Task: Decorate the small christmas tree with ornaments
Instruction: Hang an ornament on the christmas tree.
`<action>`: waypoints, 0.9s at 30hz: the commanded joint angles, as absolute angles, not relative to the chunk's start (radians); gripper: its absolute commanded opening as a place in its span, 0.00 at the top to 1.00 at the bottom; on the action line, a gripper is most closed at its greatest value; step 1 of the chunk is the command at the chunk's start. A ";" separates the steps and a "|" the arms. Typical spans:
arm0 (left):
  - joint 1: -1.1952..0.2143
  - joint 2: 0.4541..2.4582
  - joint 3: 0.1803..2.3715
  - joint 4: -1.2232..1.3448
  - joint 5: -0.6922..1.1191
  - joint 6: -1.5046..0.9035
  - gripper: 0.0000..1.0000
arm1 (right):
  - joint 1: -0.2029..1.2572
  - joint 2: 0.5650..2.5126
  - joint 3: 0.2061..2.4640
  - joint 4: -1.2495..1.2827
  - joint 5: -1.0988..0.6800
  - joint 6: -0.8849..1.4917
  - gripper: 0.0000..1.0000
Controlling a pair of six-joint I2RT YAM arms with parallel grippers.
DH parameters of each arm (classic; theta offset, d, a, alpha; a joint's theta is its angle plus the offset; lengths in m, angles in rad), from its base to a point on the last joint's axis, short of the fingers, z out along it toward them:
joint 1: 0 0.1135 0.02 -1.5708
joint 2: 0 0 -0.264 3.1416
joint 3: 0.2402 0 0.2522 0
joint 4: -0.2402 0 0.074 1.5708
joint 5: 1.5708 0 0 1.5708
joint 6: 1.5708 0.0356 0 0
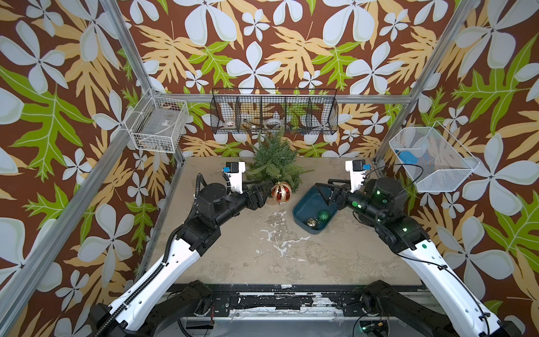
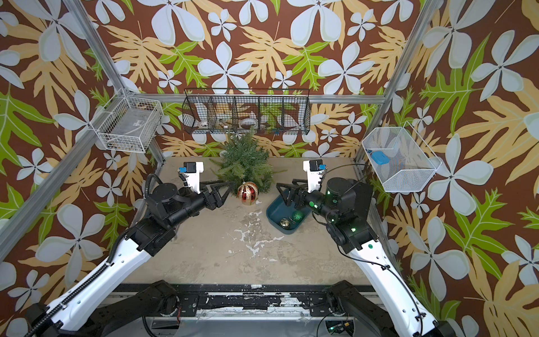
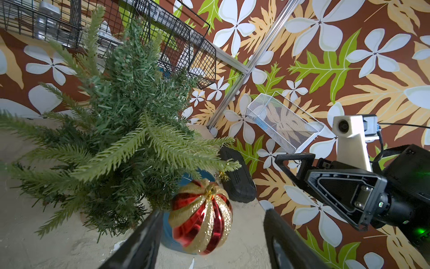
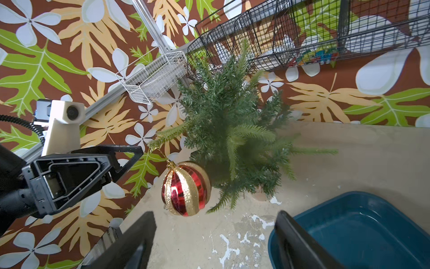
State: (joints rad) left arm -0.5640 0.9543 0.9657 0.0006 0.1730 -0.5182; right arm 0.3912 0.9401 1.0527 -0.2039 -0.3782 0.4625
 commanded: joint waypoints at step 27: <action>-0.562 0.494 0.531 -0.189 0.160 -0.689 0.22 | 0.392 1.211 1.076 -0.638 -0.002 0.374 0.28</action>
State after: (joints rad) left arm -0.5640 0.5007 0.5545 -0.2111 0.1188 -0.6514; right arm 0.3904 1.1831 1.0649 -0.5972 -0.0288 0.3958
